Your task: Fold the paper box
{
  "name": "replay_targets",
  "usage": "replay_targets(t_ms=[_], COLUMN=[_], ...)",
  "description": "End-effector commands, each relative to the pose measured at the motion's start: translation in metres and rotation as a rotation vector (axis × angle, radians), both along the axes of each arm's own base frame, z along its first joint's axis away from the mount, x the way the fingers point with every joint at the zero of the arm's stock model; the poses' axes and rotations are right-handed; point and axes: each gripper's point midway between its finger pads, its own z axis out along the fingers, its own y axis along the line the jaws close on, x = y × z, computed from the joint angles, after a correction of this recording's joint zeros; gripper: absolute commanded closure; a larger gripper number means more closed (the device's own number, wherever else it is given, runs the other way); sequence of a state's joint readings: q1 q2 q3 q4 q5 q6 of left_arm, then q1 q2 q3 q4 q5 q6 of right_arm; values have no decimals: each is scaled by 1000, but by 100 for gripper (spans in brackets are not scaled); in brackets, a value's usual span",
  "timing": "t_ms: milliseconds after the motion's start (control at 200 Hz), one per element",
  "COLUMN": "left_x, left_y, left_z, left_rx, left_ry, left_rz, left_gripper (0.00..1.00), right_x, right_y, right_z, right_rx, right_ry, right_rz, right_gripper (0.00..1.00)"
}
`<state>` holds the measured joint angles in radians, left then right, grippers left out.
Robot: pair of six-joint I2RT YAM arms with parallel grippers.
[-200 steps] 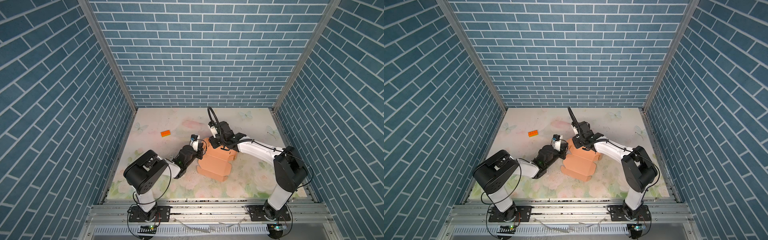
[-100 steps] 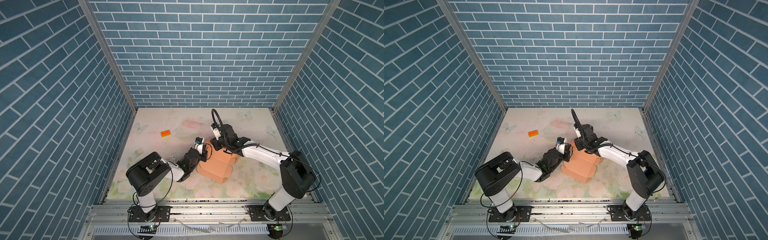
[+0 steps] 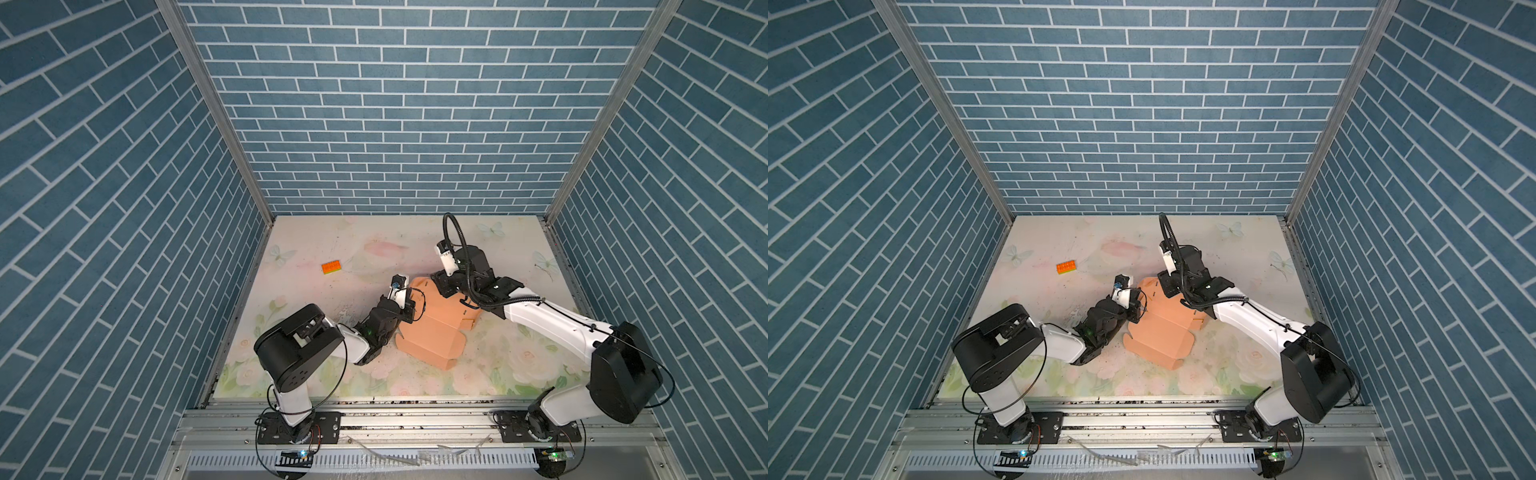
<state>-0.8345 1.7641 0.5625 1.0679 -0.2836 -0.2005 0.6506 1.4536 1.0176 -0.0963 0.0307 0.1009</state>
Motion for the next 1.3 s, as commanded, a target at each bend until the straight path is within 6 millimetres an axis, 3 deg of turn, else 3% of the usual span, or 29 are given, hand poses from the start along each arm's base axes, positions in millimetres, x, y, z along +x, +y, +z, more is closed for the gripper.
replay_targets(t_ms=[0, 430, 785, 1085, 1295], left_x=[-1, 0, -1, -3, -4], left_y=[-2, -9, -14, -21, -25], left_z=[-2, -6, -4, -2, -2], left_rx=[9, -27, -35, -40, -36], left_ry=[-14, 10, 18, 19, 23], left_rz=[6, 13, 1, -11, -20], left_gripper=[100, 100, 100, 100, 100], right_x=[-3, -27, -26, -41, -37], right_y=[-15, -48, -53, -46, -60], right_z=[2, -18, -26, -39, -51], right_rx=[36, -146, -244, -296, -401], right_ry=[29, 28, -11, -2, 2], right_rz=[-17, 34, 76, 142, 105], right_gripper=[47, 47, 52, 54, 56])
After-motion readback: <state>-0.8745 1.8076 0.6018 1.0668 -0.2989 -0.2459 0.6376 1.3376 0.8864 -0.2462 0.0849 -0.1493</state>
